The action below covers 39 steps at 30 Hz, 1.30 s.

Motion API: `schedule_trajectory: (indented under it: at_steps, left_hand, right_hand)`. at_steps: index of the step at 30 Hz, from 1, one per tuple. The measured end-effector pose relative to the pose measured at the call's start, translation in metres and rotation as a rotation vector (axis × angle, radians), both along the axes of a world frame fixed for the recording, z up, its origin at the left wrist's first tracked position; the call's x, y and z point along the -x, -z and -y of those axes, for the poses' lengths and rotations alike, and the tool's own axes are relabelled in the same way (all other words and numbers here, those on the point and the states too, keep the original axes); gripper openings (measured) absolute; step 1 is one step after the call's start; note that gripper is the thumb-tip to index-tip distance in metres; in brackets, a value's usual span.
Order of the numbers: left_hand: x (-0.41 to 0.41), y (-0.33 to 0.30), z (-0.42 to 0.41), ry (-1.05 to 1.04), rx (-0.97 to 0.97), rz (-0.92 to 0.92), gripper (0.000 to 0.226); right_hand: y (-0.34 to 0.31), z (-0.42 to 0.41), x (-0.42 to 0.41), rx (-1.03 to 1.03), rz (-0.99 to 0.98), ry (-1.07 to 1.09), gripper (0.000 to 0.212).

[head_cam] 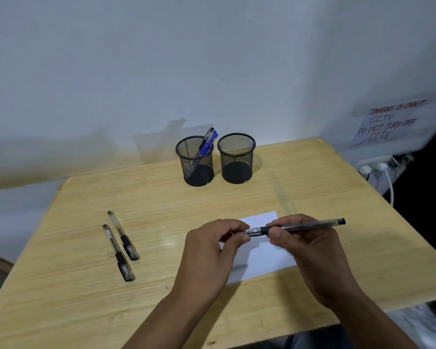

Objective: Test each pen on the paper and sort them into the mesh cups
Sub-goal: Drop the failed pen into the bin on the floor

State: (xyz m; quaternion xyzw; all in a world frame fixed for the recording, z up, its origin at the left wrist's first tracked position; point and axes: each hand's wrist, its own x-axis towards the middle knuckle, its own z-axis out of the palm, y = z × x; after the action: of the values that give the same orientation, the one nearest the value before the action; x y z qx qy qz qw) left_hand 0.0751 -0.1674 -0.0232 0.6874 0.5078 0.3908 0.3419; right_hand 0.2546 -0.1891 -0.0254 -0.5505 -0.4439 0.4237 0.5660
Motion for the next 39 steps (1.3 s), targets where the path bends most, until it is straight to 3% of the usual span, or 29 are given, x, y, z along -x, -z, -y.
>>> schedule_trajectory:
  at_steps: [3,11,12,15,18,23,29,31,34,39]
  left_hand:
    - [-0.008,0.002,0.002,0.012,-0.008,0.027,0.017]
    - [-0.047,0.002,0.001,0.15,0.012,-0.004,0.023]
    - [-0.056,0.002,0.0,0.184,0.017,-0.021,0.02]
    - [-0.088,0.004,0.001,0.304,-0.005,-0.105,0.012]
    - [-0.123,0.009,0.009,0.44,-0.02,-0.158,0.025]
    - [-0.179,0.026,0.024,0.727,-0.287,-0.347,0.041]
    - [-0.263,0.048,0.032,1.124,-0.524,-0.671,0.067]
    - [-0.279,0.057,0.03,1.165,-0.534,-0.785,0.069]
    - [-0.287,0.069,0.029,1.129,-0.721,-1.024,0.075]
    - [-0.28,0.066,0.034,1.108,-0.672,-0.991,0.074]
  right_hand:
    - [0.005,0.005,-0.003,-0.016,-0.058,0.016,0.007]
    - [0.014,0.024,-0.036,-0.023,-0.103,0.102,0.011]
    - [0.013,0.028,-0.042,-0.005,-0.165,0.119,0.007]
    - [0.01,0.042,-0.067,0.032,-0.484,0.213,0.026]
    - [0.008,0.062,-0.097,0.003,-0.701,0.36,0.029]
    - [0.023,0.116,-0.157,-0.044,-0.796,0.665,0.015]
    - [0.072,0.194,-0.192,0.034,-0.827,0.959,0.016]
    - [0.1,0.215,-0.192,0.085,-0.87,1.028,0.015]
    - [0.15,0.243,-0.186,0.234,-0.95,1.104,0.025]
    - [0.213,0.275,-0.166,0.469,-1.083,1.181,0.035]
